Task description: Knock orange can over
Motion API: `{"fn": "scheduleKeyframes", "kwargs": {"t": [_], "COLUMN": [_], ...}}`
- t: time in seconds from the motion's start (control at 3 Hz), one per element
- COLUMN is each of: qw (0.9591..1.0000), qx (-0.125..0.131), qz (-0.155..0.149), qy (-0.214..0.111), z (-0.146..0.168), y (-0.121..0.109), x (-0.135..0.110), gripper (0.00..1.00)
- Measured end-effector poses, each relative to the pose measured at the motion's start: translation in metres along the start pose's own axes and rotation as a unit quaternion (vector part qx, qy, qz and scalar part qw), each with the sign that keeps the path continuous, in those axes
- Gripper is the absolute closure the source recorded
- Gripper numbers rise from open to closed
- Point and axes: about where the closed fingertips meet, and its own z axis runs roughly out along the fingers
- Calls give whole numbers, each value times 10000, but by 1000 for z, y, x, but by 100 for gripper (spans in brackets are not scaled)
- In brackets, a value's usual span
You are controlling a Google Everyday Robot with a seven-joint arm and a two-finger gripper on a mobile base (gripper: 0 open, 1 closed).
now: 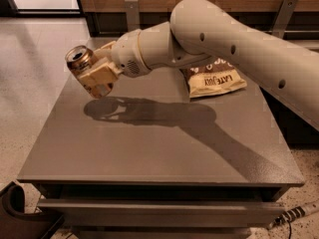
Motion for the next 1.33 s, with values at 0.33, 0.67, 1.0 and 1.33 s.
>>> {"fn": "scheduleKeyframes", "kwargs": {"t": [0.33, 0.67, 1.0, 1.33], "qw": [9996, 9981, 9956, 9929], "qx": [-26, -81, -117, -9], "qz": [156, 385, 567, 551], "qy": [-219, -482, -732, -1051], "z": [2, 8, 17, 30], "y": [0, 8, 19, 33], "x": [11, 27, 38, 53], "gripper": [100, 100, 100, 98]}}
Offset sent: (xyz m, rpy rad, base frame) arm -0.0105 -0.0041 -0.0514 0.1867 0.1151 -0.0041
